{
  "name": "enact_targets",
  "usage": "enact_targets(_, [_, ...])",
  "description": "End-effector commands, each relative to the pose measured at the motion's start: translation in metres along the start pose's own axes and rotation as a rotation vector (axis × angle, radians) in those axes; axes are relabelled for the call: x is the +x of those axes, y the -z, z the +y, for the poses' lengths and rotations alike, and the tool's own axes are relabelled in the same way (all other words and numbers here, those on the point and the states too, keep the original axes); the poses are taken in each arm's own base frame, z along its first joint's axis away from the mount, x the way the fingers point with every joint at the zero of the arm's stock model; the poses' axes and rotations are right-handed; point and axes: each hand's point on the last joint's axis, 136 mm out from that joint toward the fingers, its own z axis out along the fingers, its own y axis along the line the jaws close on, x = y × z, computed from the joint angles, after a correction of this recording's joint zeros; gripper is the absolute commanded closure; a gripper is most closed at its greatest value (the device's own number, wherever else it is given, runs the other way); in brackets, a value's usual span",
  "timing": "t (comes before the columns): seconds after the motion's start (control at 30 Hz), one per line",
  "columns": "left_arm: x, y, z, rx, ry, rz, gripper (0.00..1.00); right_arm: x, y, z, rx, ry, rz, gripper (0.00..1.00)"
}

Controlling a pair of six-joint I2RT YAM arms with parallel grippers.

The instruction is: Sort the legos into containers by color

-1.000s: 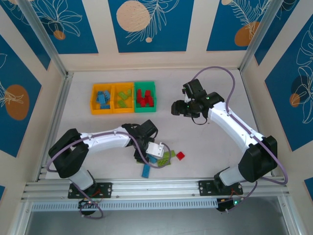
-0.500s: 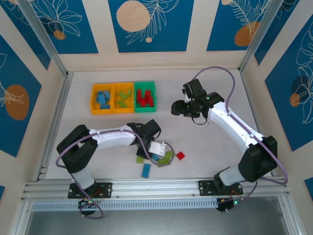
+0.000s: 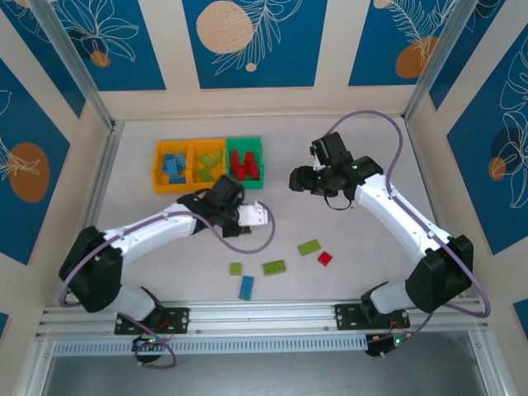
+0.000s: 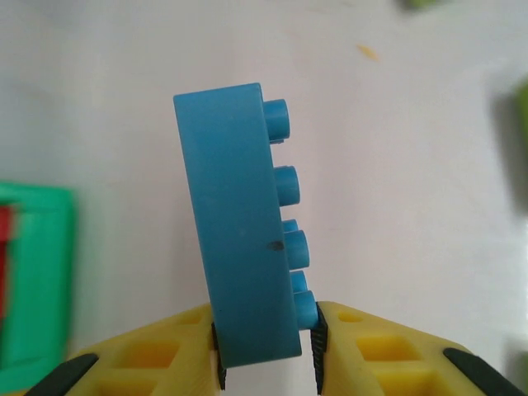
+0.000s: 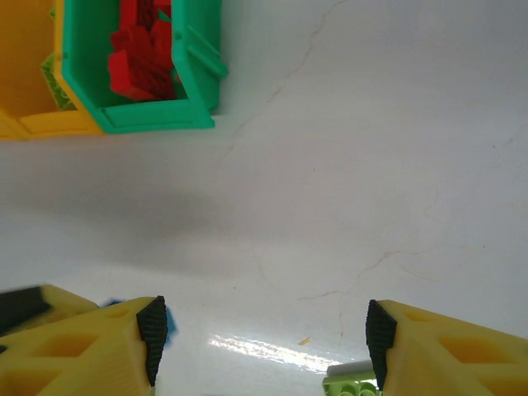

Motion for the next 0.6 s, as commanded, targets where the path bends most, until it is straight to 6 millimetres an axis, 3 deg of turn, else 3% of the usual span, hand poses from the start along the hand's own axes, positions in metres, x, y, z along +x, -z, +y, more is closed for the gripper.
enact_targets(0.0, [-0.001, 0.011, 0.026, -0.081, 0.112, -0.051, 0.69, 0.0, 0.001, 0.005, -0.043, -0.031, 0.005, 0.32])
enact_targets(0.13, [0.009, 0.04, 0.078, -0.268, 0.321, -0.115, 0.72, 0.004, -0.002, 0.005, -0.043, -0.044, 0.02, 0.32])
enact_targets(0.27, [0.032, 0.082, 0.128, -0.463, 0.548, -0.19, 0.74, 0.006, -0.005, 0.007, -0.058, -0.052, 0.031, 0.32])
enact_targets(0.43, [0.099, 0.126, 0.175, -0.667, 0.859, -0.183, 0.75, 0.004, -0.007, 0.011, -0.073, -0.051, 0.037, 0.32])
enact_targets(0.57, [0.163, 0.136, 0.192, -0.738, 1.082, -0.067, 0.75, 0.004, -0.009, 0.014, -0.079, -0.049, 0.045, 0.32])
